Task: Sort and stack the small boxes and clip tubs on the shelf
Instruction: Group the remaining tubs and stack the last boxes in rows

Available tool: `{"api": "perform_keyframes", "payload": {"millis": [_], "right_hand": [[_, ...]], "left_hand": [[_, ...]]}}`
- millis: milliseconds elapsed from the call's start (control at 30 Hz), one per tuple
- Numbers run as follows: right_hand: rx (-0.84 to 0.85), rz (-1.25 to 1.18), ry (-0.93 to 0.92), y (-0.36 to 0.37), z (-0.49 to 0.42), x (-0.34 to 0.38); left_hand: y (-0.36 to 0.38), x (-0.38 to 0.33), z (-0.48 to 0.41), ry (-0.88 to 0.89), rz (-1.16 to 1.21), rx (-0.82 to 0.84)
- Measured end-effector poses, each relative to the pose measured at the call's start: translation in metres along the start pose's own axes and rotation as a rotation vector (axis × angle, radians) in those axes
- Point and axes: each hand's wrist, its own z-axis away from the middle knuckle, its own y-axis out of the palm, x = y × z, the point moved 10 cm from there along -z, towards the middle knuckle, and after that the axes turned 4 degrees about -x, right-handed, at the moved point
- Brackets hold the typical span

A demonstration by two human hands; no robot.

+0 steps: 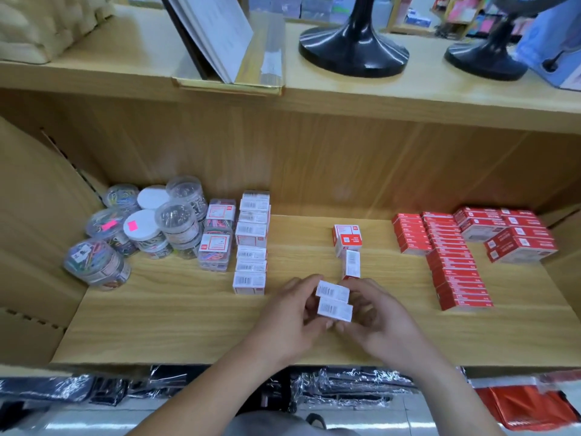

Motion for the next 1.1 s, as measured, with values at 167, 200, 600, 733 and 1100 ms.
{"api": "perform_keyframes", "payload": {"millis": [167,200,600,733,1100], "right_hand": [[-0.007,-0.12,-0.019,0.015,-0.023,0.032],[-0.004,-0.127,-0.027,0.023,-0.03,0.039],[-0.069,-0.028,-0.109,0.099,-0.087,0.069],[-0.13,-0.013,-0.022,0.104,-0.086,0.057],[-0.015,0.509,-0.056,0.123,-0.078,0.066]], "left_hand": [[-0.061,-0.008,0.009,0.061,0.038,-0.132],[-0.074,-0.006,0.01,0.065,0.05,-0.154],[-0.144,0.033,-0.008,-0.01,-0.145,-0.252],[-0.146,0.044,-0.008,-0.001,-0.256,-0.278],[-0.144,0.038,-0.004,-0.005,-0.381,-0.25]]}}
